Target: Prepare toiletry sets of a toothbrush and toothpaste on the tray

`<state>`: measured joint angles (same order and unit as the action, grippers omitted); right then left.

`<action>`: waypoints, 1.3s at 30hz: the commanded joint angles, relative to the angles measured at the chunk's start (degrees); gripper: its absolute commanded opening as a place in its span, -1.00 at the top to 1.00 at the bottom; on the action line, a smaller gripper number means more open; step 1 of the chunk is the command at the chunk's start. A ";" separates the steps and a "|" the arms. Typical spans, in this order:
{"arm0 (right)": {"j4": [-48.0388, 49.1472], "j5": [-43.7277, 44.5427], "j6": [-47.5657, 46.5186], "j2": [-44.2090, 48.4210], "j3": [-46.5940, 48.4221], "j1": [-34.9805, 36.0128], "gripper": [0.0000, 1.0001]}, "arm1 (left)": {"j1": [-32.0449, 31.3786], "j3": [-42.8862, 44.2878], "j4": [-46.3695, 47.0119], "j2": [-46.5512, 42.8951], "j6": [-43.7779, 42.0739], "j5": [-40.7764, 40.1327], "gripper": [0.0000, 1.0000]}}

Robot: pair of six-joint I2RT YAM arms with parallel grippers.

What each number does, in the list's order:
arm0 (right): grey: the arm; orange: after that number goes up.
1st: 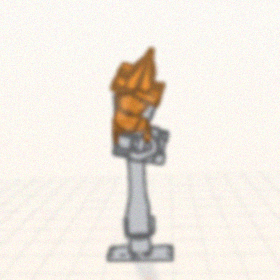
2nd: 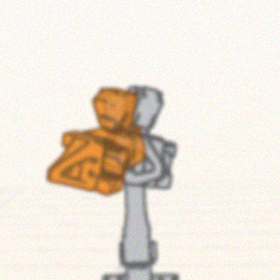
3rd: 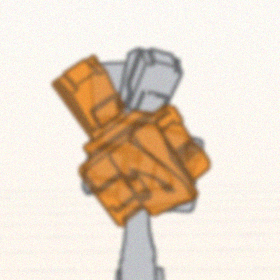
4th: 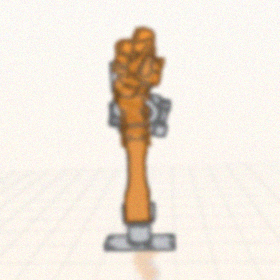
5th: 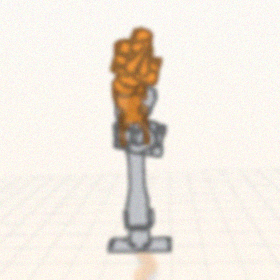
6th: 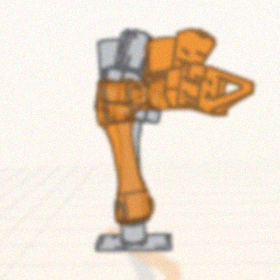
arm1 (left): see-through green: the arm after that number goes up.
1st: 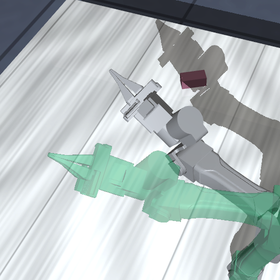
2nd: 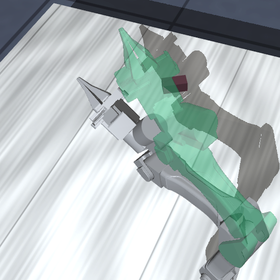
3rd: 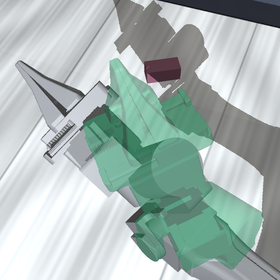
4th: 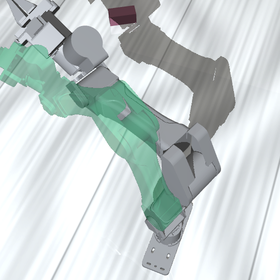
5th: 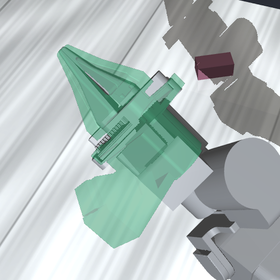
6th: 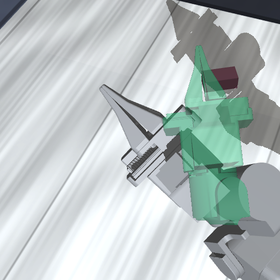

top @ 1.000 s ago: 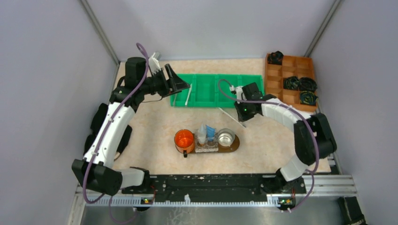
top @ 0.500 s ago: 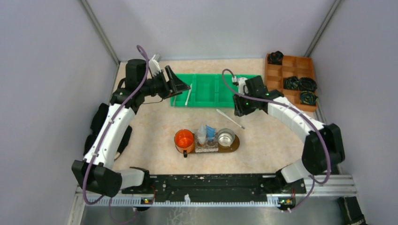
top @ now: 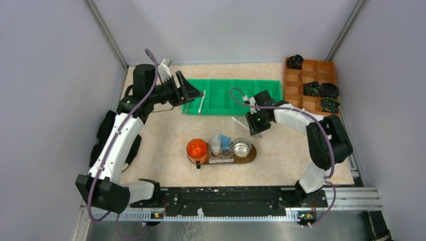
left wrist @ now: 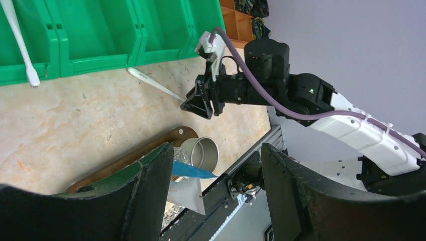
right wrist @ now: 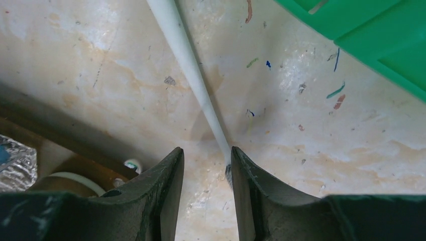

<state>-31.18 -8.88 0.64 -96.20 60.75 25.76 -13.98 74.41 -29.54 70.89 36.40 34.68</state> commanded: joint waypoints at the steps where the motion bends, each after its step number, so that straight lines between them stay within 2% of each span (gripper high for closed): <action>1: 4.63 0.22 -0.27 -2.66 0.81 0.65 0.22 | 0.35 -0.06 0.49 -0.57 -0.28 0.81 -0.41; 10: 7.13 0.15 -0.38 -8.19 1.79 0.85 0.36 | 0.35 0.00 0.64 -0.33 -0.11 0.91 -0.41; 15: 7.48 1.84 -0.34 -8.59 -0.18 1.34 0.61 | 0.35 -0.14 0.83 -0.33 -0.13 0.91 -0.41; 21: 7.01 4.63 0.45 -7.68 -2.59 2.86 0.71 | 0.35 -1.34 1.92 -0.40 0.29 1.51 -0.41; 28: 5.33 6.90 1.90 -1.47 -3.98 4.21 0.75 | 0.35 -2.21 2.22 -1.05 0.47 1.54 -0.40; 39: -5.13 10.01 1.92 13.44 -0.47 4.19 0.76 | 0.35 -2.81 2.39 -2.07 0.92 1.82 -0.40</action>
<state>-31.79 -0.89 1.78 -88.88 57.08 29.36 -13.98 72.29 -28.40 70.13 36.75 35.44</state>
